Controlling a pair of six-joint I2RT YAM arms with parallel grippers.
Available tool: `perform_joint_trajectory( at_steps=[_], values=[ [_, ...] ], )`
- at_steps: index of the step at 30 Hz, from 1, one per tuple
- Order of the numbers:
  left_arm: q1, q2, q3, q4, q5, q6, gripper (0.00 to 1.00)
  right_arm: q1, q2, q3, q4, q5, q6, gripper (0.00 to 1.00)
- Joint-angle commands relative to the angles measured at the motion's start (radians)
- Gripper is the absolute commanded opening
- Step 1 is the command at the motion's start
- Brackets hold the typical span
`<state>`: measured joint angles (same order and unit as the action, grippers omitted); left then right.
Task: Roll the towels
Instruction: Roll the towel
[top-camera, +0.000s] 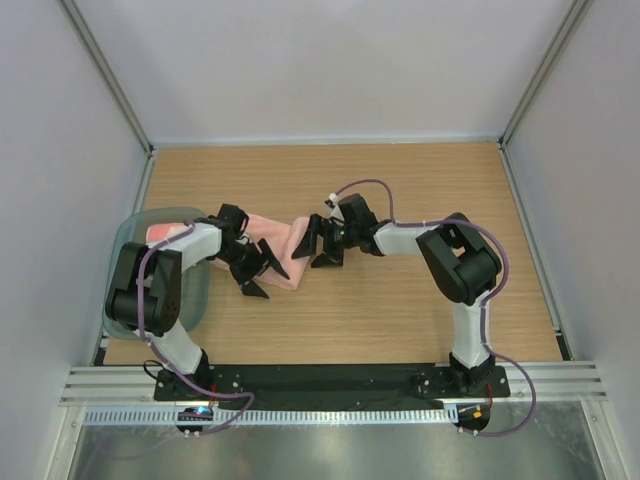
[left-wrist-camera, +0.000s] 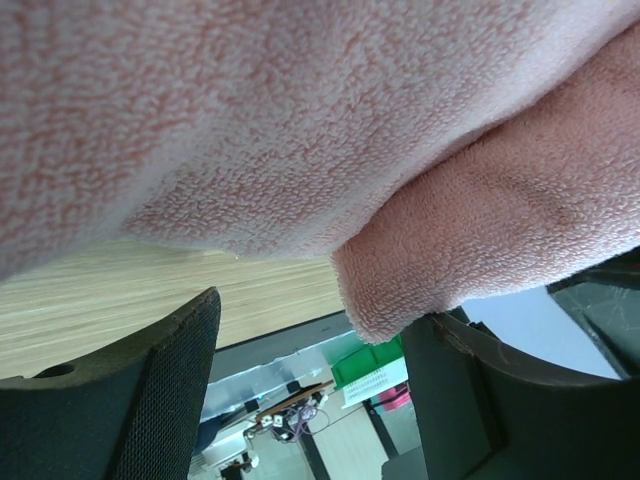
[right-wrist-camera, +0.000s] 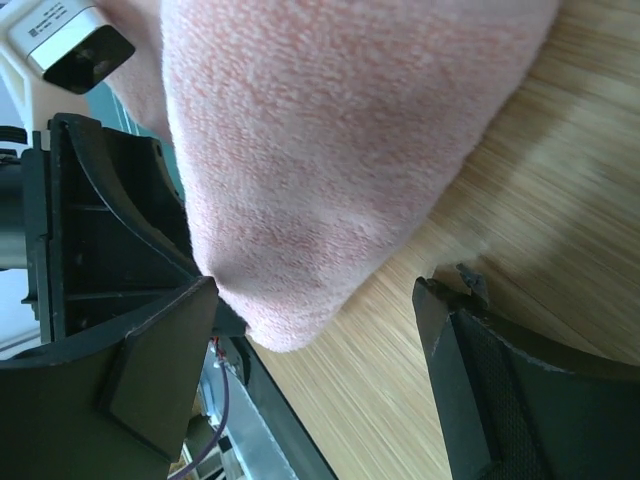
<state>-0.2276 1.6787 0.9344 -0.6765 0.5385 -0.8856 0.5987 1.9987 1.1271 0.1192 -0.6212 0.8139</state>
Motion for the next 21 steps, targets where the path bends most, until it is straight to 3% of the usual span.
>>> perform_joint_trajectory(
  at_steps=[1, 4, 5, 7, 8, 10, 12, 16, 21],
  values=[
    [0.011, 0.013, -0.008, 0.022, 0.032, 0.014, 0.72, 0.038, 0.043, 0.028, 0.076, -0.002, 0.027, 0.88],
    [0.010, 0.015, -0.005, 0.023, 0.035, 0.013, 0.72, 0.059, 0.066, 0.049, 0.089, 0.006, 0.036, 0.87],
    [0.011, 0.013, -0.003, 0.022, 0.035, 0.011, 0.72, 0.064, 0.083, 0.057, 0.094, 0.006, 0.044, 0.82],
    [0.011, 0.012, -0.002, 0.023, 0.038, 0.011, 0.72, 0.069, 0.097, 0.063, 0.108, 0.012, 0.050, 0.62],
    [0.011, 0.010, -0.002, 0.022, 0.040, 0.010, 0.72, 0.069, 0.106, 0.065, 0.109, 0.020, 0.053, 0.41],
    [0.013, 0.007, 0.000, 0.022, 0.040, 0.010, 0.71, 0.067, 0.118, 0.068, 0.099, 0.040, 0.051, 0.23],
    [0.011, 0.006, 0.003, 0.020, 0.043, 0.011, 0.72, 0.065, 0.118, 0.066, 0.064, 0.058, 0.033, 0.13],
    [0.011, -0.002, 0.009, -0.001, 0.020, 0.030, 0.72, 0.036, 0.072, 0.047, -0.061, 0.104, -0.030, 0.02],
    [0.011, -0.004, 0.026, -0.034, -0.015, 0.051, 0.72, -0.049, -0.063, -0.042, -0.309, 0.188, -0.151, 0.01]
  ],
)
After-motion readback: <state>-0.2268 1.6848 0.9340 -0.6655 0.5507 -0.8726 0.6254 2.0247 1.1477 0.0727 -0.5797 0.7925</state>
